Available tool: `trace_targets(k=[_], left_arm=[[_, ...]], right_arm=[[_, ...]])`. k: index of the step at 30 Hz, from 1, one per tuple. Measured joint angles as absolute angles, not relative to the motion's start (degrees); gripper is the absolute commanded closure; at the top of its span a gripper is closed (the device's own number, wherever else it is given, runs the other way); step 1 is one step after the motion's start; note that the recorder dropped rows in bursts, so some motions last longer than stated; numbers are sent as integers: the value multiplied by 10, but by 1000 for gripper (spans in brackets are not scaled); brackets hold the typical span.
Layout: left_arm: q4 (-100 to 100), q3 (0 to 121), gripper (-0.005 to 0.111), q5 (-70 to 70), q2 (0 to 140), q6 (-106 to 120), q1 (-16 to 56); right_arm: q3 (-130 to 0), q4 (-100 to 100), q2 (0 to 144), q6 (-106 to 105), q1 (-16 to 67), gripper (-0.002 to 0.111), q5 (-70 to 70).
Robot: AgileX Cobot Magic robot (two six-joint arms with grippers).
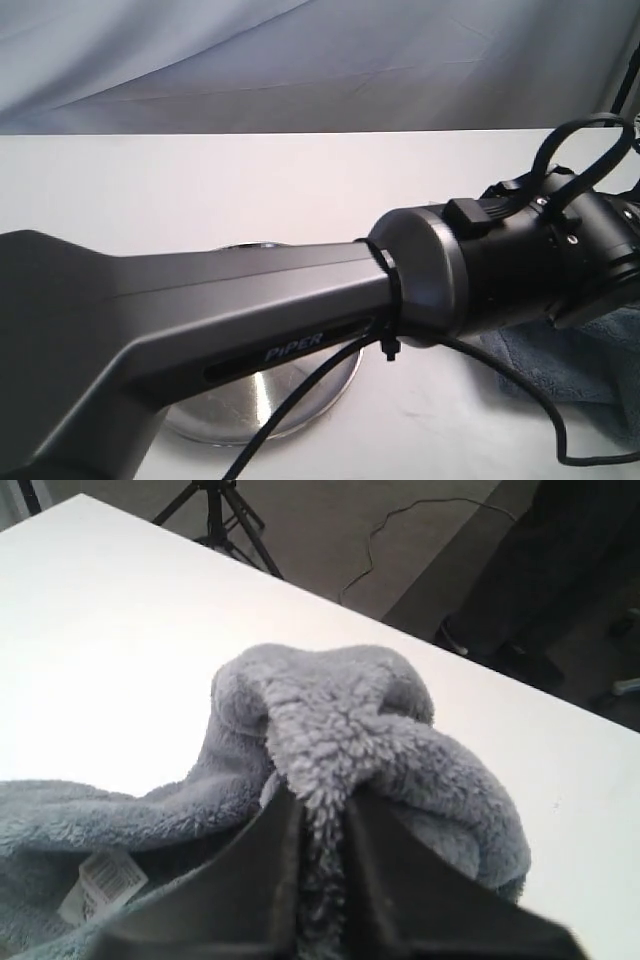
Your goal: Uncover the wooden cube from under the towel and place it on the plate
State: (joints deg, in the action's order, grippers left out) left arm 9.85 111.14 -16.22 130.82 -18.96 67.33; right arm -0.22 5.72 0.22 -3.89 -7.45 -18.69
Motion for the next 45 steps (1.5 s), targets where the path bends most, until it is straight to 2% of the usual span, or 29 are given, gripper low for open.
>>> trace_targets(k=[12,15,22,28,36,45], left_arm=[[98,1111,21,-231,1308,-213,673],[98,1111,11,-241,1308,-216,673],[112,1111,10,-248,1296,-216,673],[134,1130,10,-330,1257,-216,665],[133,1159,11,-453,1251,-216,598],[8,1160,11,-524,1267,-215,531]], right_arm=[[-2,57,2,-39,-74,108,-187],[-2,57,2,-39,-74,108,-187],[-2,57,2,-39,-74,108,-187],[-2,57,2,-39,-74,108,-187],[-2,57,2,-39,-74,108,-187],[-2,57,2,-39,-74,108,-187]])
